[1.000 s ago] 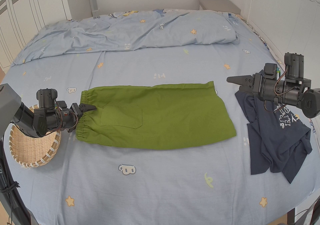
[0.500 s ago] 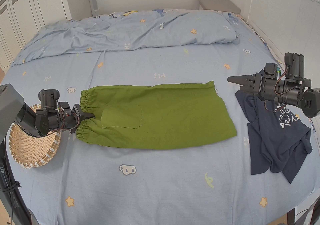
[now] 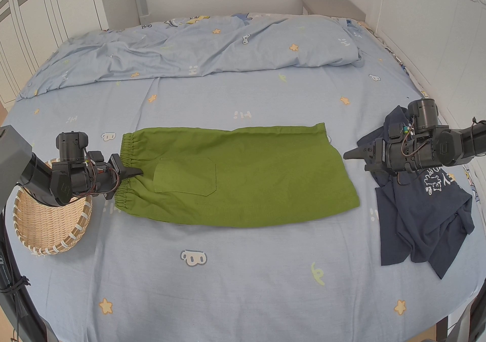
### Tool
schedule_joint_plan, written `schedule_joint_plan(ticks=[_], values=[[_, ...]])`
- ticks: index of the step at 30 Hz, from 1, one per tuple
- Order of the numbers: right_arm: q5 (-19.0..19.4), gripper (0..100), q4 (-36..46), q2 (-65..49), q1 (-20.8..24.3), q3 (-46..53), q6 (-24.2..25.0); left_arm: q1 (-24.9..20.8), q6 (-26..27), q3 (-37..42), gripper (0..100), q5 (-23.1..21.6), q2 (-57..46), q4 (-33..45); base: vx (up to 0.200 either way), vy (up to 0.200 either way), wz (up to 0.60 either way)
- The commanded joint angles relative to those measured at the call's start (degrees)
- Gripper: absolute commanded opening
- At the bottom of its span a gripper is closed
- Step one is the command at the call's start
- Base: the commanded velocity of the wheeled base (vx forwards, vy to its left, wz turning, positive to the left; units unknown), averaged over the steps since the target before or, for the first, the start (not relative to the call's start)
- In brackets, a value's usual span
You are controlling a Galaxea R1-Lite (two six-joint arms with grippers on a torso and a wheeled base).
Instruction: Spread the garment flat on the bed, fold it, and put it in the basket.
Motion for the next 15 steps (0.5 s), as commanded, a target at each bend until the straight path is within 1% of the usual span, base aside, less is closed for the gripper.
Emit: schedule_joint_plan(ticks=[1,3,5,7,10,15], values=[[0.5,100,7.06,7.93,-1.96,-7.53,-6.62,-0.04,-0.14,0.02,0,0.01,-0.97,0.01,0.0,0.0,0.0],[0.85,100,6.97,8.28,-1.87,-7.44,-6.71,-0.04,-0.14,0.02,0,0.01,-0.97,0.01,0.0,0.0,0.0],[2.08,100,6.97,8.45,-1.78,-7.26,-6.71,-0.04,-0.14,0.02,0,0.01,-0.97,0.01,0.0,0.0,0.0],[4.27,100,7.06,8.37,-1.69,-7.0,-6.71,-0.04,-0.14,0.1,0,0.01,-0.97,0.01,0.0,0.0,0.0],[6.21,100,7.06,8.37,-1.52,-6.83,-6.62,-0.04,-0.14,0.02,0,0.01,-0.97,0.01,0.0,0.0,0.0],[6.56,100,7.06,9.33,-0.64,-6.65,-6.71,-0.04,-0.14,0.1,0,0.01,-0.97,0.01,0.0,0.0,0.0]])
